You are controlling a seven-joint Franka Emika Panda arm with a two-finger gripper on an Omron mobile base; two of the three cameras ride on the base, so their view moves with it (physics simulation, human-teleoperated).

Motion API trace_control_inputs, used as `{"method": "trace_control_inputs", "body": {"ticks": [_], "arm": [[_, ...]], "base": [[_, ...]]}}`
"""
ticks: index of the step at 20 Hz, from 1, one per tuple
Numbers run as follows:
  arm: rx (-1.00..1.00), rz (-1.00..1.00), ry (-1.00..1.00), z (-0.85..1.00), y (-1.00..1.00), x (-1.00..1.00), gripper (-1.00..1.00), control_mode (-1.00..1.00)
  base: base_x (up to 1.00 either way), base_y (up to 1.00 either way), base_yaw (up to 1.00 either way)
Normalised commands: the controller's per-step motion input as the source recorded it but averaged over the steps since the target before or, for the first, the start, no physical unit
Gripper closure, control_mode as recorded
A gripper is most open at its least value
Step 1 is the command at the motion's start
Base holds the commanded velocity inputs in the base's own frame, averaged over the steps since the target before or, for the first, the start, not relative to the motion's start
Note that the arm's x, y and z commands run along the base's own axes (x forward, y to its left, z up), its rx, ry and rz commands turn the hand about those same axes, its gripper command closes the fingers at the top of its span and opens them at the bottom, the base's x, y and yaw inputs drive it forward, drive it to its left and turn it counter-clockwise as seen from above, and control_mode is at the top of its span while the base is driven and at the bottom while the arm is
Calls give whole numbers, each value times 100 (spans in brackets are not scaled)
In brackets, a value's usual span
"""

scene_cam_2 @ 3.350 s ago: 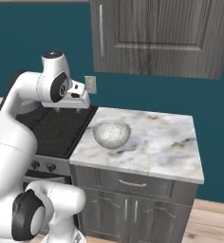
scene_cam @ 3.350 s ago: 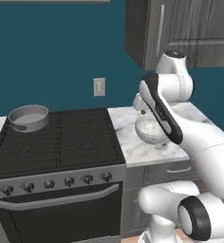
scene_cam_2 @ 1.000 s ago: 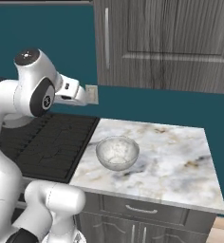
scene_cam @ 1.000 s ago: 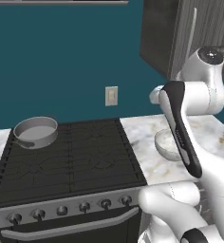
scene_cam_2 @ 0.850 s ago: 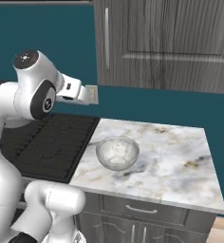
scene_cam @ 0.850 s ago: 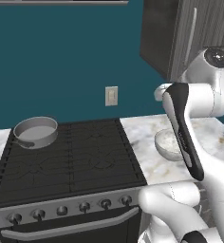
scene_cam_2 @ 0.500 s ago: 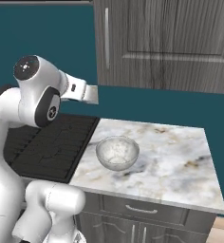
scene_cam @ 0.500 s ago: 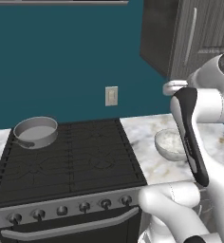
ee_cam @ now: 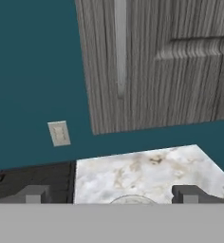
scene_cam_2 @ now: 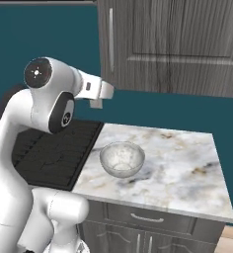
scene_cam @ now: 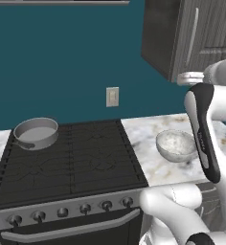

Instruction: Open the cabinet and move the ladle to the pot. Then close the cabinet.

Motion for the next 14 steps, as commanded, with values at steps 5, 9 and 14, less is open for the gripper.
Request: {"method": "trace_control_inputs", "body": {"ticks": [5,9,14], "arm": [[0,0,0,68,-11,8,-100,-100],[0,0,0,62,-10,13,-100,-100],[0,3,0,23,-24,14,-100,-100]], "base": [[0,0,0],[0,0,0],[0,0,0]]}}
